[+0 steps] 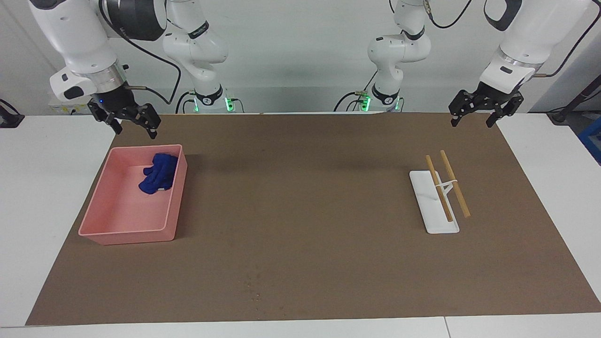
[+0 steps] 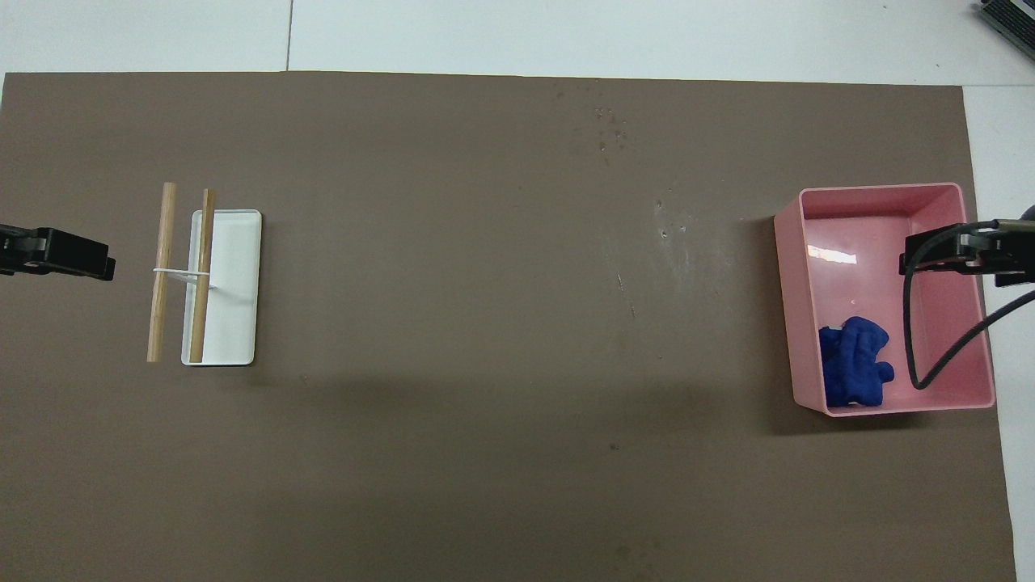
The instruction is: Wipe water with towel using both arms
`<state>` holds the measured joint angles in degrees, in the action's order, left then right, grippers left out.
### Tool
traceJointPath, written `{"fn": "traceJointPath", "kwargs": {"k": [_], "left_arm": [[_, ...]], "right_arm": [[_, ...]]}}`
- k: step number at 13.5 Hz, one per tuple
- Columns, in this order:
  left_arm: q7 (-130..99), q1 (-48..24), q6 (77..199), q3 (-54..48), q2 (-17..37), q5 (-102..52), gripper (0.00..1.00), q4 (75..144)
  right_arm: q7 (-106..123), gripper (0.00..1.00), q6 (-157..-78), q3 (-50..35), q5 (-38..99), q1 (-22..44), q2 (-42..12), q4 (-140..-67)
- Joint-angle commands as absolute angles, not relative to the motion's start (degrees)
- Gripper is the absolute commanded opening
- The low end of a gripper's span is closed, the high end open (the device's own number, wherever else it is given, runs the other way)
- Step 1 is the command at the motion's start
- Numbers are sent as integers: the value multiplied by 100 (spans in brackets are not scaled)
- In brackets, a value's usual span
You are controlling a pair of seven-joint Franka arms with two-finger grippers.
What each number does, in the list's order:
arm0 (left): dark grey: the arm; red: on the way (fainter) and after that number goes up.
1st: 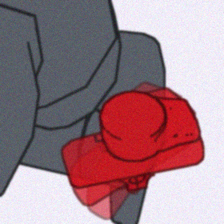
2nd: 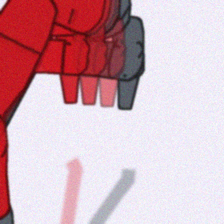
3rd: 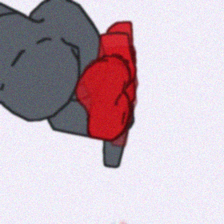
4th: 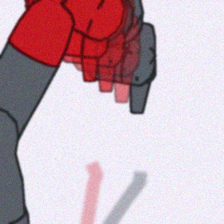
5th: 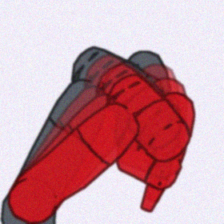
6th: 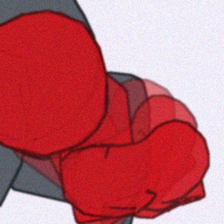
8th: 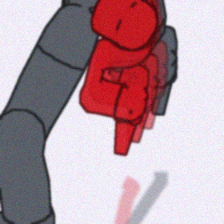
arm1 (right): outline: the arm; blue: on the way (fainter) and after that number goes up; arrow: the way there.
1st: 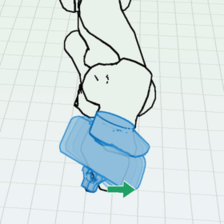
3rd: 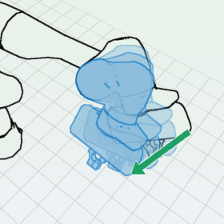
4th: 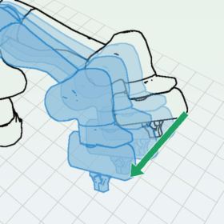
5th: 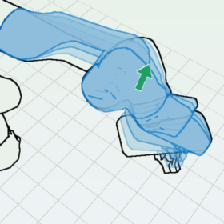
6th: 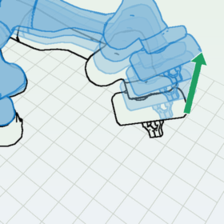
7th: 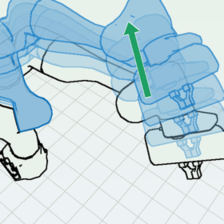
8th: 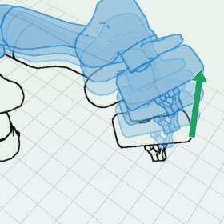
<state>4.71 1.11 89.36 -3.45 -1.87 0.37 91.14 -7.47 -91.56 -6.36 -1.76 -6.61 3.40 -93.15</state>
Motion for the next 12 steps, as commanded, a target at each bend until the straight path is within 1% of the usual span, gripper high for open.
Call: {"fn": "traceJointPath", "kwargs": {"k": [1, 2, 5, 6, 12], "left_arm": [[519, 167, 8903, -378, -334, 35, 100, 9255], [519, 167, 8903, -378, -334, 35, 100, 9255], [519, 167, 8903, -378, -334, 35, 100, 9255], [519, 167, 8903, -378, -334, 35, 100, 9255], [519, 167, 8903, -378, -334, 35, 100, 9255]], "right_arm": [[-861, 100, -8650, -659, -316, -528, 36, -8518], [-879, 100, -8483, -677, -343, -466, -69, -8386], [-905, 99, -8429, -677, -290, -422, -97, -8332], [-975, 99, -8507, -685, -194, -431, -97, -8358], [-1046, 100, -8367, -686, -211, -422, 88, -8753]]}}
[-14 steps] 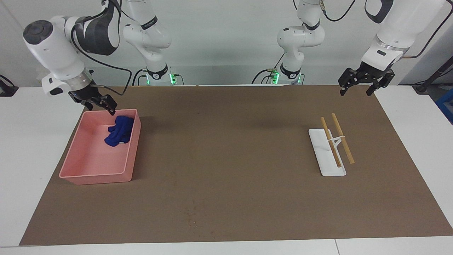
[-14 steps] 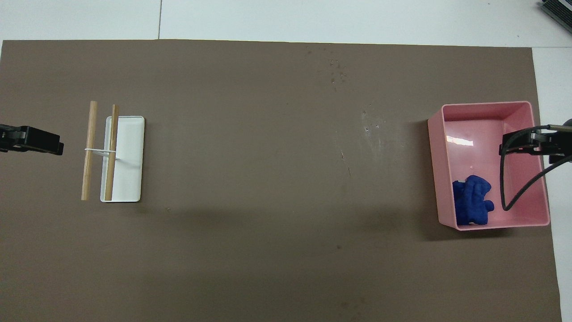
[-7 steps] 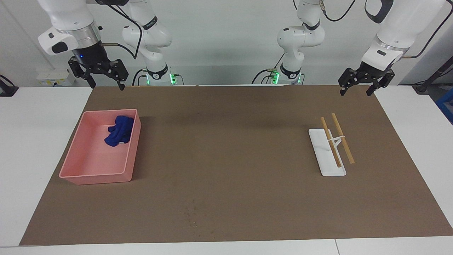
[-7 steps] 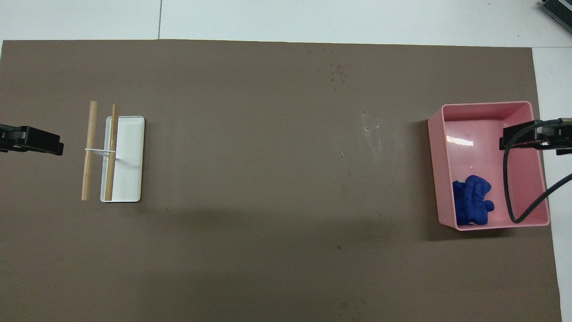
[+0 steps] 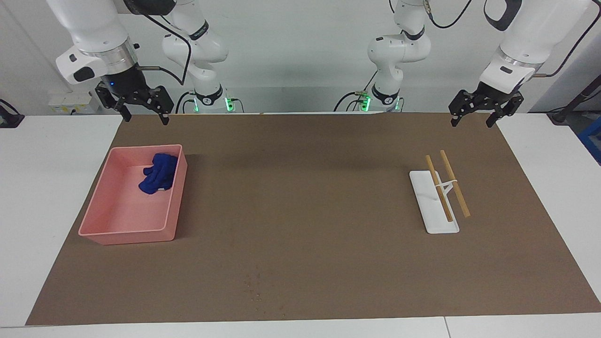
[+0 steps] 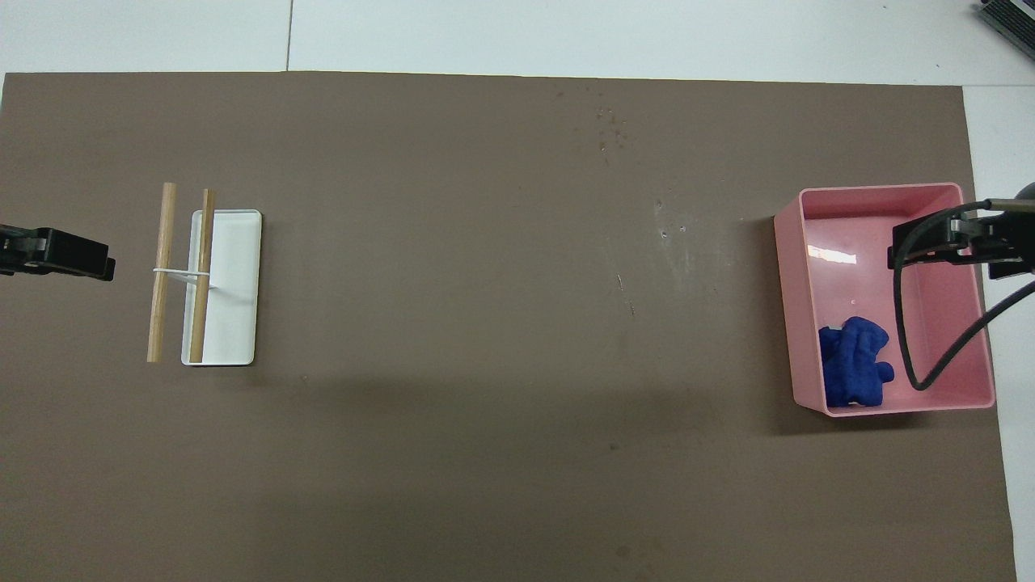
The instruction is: Wipe water with towel using both arms
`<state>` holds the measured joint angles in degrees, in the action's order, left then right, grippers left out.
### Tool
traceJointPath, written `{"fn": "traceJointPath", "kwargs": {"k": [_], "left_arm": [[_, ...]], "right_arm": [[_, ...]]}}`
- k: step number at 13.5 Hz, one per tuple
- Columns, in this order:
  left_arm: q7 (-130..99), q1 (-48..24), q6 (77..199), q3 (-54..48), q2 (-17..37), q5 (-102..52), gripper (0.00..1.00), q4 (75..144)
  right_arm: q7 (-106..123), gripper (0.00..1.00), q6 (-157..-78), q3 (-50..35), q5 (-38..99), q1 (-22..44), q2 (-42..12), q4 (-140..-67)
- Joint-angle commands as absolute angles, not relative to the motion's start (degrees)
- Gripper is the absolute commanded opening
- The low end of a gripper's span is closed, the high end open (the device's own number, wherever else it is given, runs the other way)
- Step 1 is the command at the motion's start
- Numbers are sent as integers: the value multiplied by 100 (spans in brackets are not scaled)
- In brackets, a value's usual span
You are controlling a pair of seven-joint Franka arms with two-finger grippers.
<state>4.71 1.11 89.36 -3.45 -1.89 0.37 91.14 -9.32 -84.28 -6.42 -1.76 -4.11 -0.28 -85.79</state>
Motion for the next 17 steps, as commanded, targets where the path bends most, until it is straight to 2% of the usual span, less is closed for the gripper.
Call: {"fn": "traceJointPath", "kwargs": {"k": [1, 17], "left_arm": [[519, 167, 8903, -387, -334, 35, 100, 9255], [519, 167, 8903, -378, -334, 35, 100, 9255]], "right_arm": [[-1046, 100, -8332, -686, -211, -422, 114, -8797], [-993, 100, -8402, -686, -202, -439, 220, -9044]]}}
